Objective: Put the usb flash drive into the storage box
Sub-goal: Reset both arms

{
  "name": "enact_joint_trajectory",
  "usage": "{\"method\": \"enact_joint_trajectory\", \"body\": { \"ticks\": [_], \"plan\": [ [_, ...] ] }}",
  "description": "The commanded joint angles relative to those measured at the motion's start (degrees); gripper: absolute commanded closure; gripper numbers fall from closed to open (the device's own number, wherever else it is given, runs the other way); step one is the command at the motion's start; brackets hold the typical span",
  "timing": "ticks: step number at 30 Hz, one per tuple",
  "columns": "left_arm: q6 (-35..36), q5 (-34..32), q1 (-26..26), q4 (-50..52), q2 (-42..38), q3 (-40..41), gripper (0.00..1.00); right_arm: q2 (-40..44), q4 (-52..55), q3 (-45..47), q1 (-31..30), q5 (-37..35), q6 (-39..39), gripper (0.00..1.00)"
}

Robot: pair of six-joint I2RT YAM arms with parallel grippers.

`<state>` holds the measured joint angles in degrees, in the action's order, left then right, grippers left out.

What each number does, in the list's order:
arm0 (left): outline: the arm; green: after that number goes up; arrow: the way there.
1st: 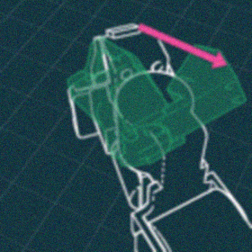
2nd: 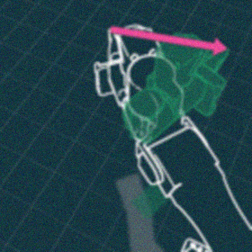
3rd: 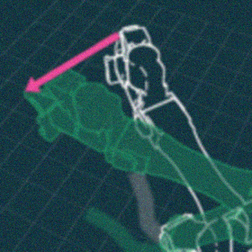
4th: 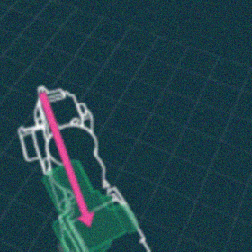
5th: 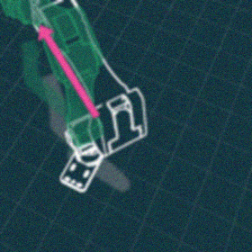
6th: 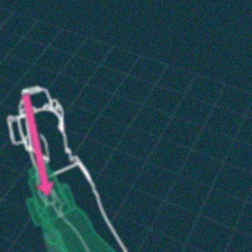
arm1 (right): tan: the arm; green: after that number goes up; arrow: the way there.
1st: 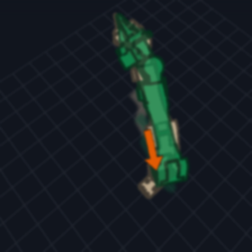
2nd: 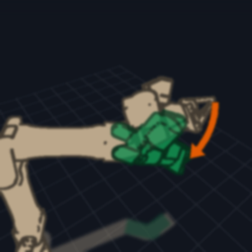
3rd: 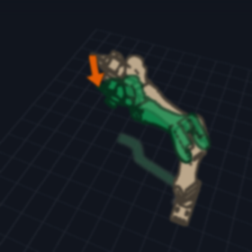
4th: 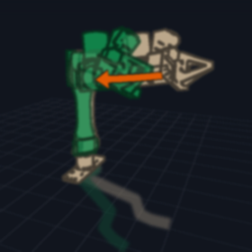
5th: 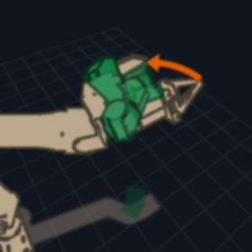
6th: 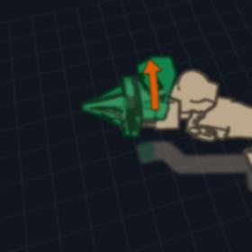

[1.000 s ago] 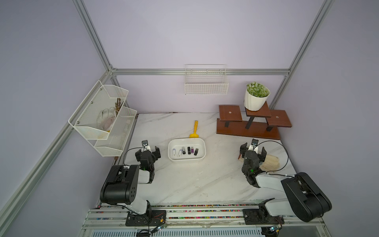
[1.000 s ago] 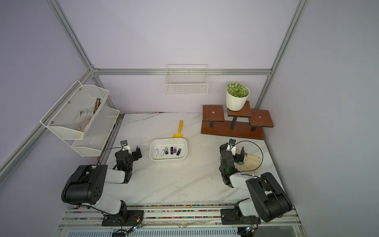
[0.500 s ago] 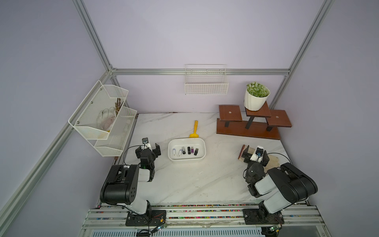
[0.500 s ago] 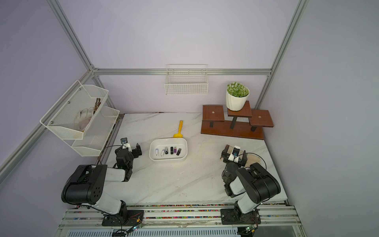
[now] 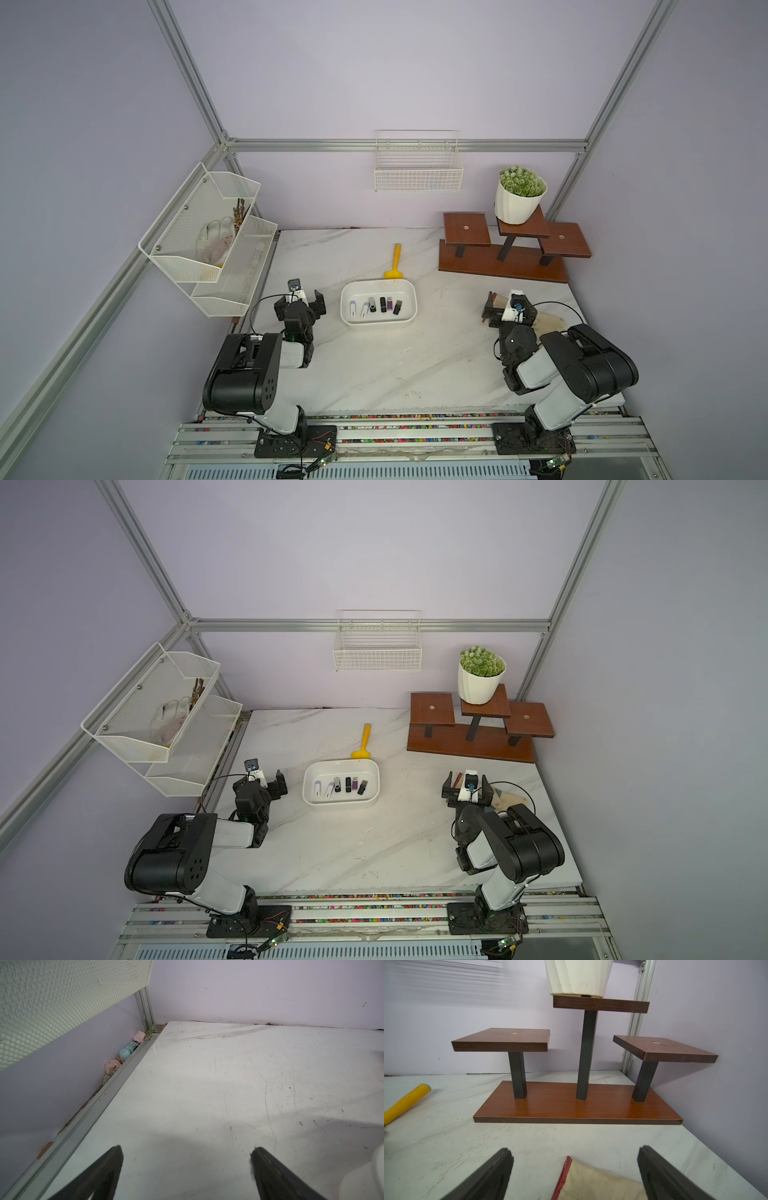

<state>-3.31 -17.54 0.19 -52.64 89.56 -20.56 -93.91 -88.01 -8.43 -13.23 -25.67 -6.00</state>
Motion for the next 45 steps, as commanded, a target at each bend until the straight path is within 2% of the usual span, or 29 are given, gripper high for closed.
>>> {"method": "enact_joint_trajectory", "body": {
  "ticks": [1, 4, 6, 8, 10, 12, 14, 17, 18, 20, 22, 27, 45],
  "plan": [
    [1.18, 0.26, -0.23, -1.60, -0.35, -0.41, 0.00, 2.40, 10.66, -4.30, 1.63, -2.55, 4.12, 0.01],
    [1.16, 0.25, -0.22, -1.70, -0.35, -0.37, 0.00, 1.43, 7.97, -3.71, 1.66, -1.44, 3.71, 0.01],
    [1.15, 0.25, -0.26, -1.63, -0.30, -0.37, 0.00, 1.68, 5.89, -2.21, 1.63, 2.50, 2.31, 0.01],
    [1.11, 0.25, -0.27, -1.65, -0.27, -0.50, 0.00, 1.90, -1.51, 2.52, 1.66, 11.94, -1.93, 0.01],
    [1.11, 0.30, -0.21, -1.67, -0.33, -0.50, 0.00, 1.89, -6.23, 5.77, 1.59, 15.01, -3.51, 0.01],
    [1.35, 0.15, -0.47, -1.80, -0.42, -0.31, 0.00, 3.12, -2.54, 4.42, 1.57, 13.44, -2.53, 0.01],
    [3.01, -0.27, -2.24, -5.38, -0.88, 1.76, 0.00, 2.07, 4.43, -0.91, 1.65, 6.45, 0.81, 0.01],
    [4.45, -1.95, -3.70, -11.34, 0.52, 3.72, 0.00, 2.89, 17.37, -7.34, 3.81, 0.59, 6.15, 0.01],
    [3.86, -3.77, -3.68, -11.07, 1.27, 2.87, 0.00, 3.53, 19.85, -8.01, 4.82, 1.32, 7.32, 0.01],
    [2.86, -6.11, -3.59, -5.20, 1.37, -0.24, 0.00, 3.14, 18.97, -7.95, 5.05, 1.41, 7.36, 0.01],
    [1.76, -5.32, -3.14, -0.63, -0.12, -1.20, 0.00, 2.87, 18.29, -7.79, 5.05, 1.44, 7.29, 0.01],
    [2.24, -5.39, -3.12, -4.13, 0.81, -0.27, 0.00, 2.99, 18.76, -7.97, 5.13, 1.59, 7.35, 0.01],
    [2.17, -5.40, -3.14, -3.68, 0.63, -0.34, 0.00, 2.94, 18.55, -7.83, 5.13, 1.59, 7.30, 0.01]
  ]
}}
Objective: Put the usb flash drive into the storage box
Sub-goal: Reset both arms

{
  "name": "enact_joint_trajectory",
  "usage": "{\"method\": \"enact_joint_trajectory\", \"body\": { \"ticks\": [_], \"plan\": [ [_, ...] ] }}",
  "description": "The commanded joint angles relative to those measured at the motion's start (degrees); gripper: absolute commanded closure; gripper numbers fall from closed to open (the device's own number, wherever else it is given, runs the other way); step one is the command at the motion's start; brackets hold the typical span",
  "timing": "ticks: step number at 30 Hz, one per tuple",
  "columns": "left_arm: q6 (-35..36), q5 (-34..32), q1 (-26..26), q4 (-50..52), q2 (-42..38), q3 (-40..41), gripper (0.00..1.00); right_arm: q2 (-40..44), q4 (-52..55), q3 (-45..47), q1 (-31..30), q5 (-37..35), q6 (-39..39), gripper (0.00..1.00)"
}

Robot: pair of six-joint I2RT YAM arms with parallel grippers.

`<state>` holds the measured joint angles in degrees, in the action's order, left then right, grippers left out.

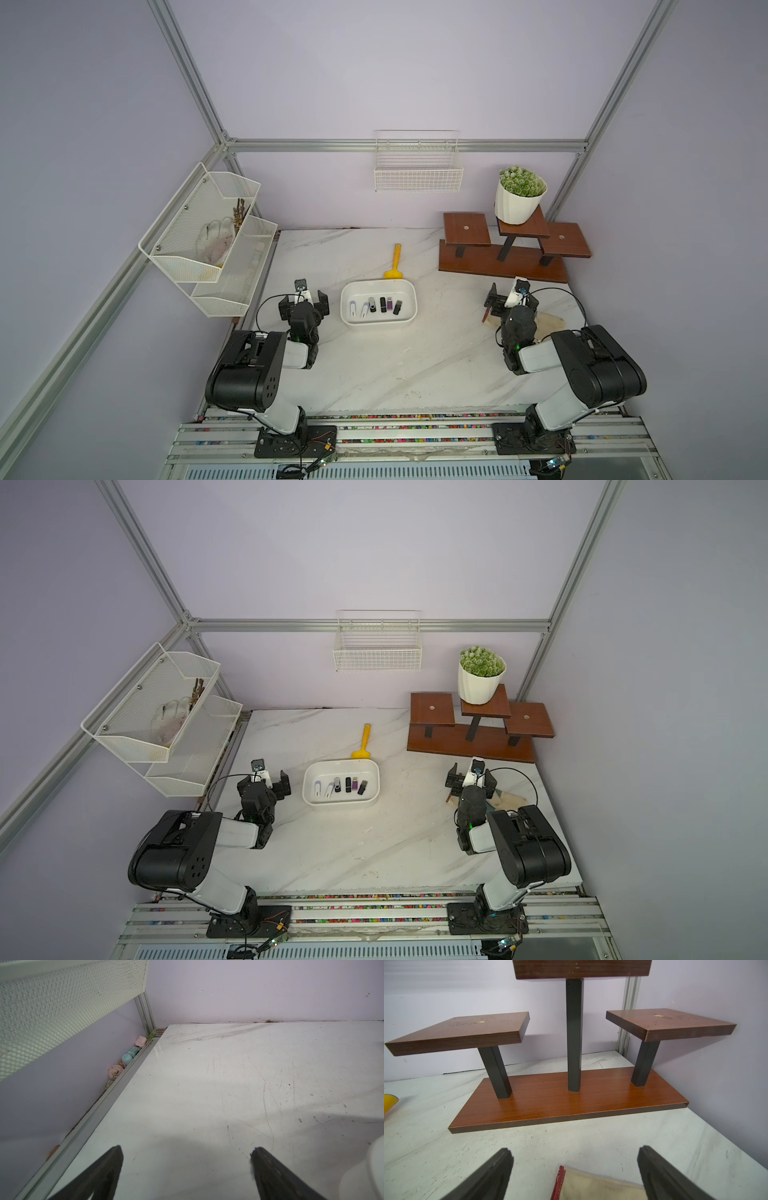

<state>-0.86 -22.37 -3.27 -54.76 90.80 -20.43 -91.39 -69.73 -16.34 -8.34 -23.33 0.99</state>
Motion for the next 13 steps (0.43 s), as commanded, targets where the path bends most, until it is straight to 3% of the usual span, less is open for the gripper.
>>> {"method": "enact_joint_trajectory", "body": {
  "ticks": [1, 13],
  "plan": [
    [-0.26, -0.57, 0.36, -1.57, -0.62, -0.44, 0.00, 0.47, 0.17, 0.16, 0.18, -0.75, 0.30, 0.01],
    [-0.30, -0.57, 0.35, -1.60, -0.63, -0.45, 0.00, 0.50, 0.31, 0.12, 0.19, -0.79, 0.39, 0.01]
  ]
}}
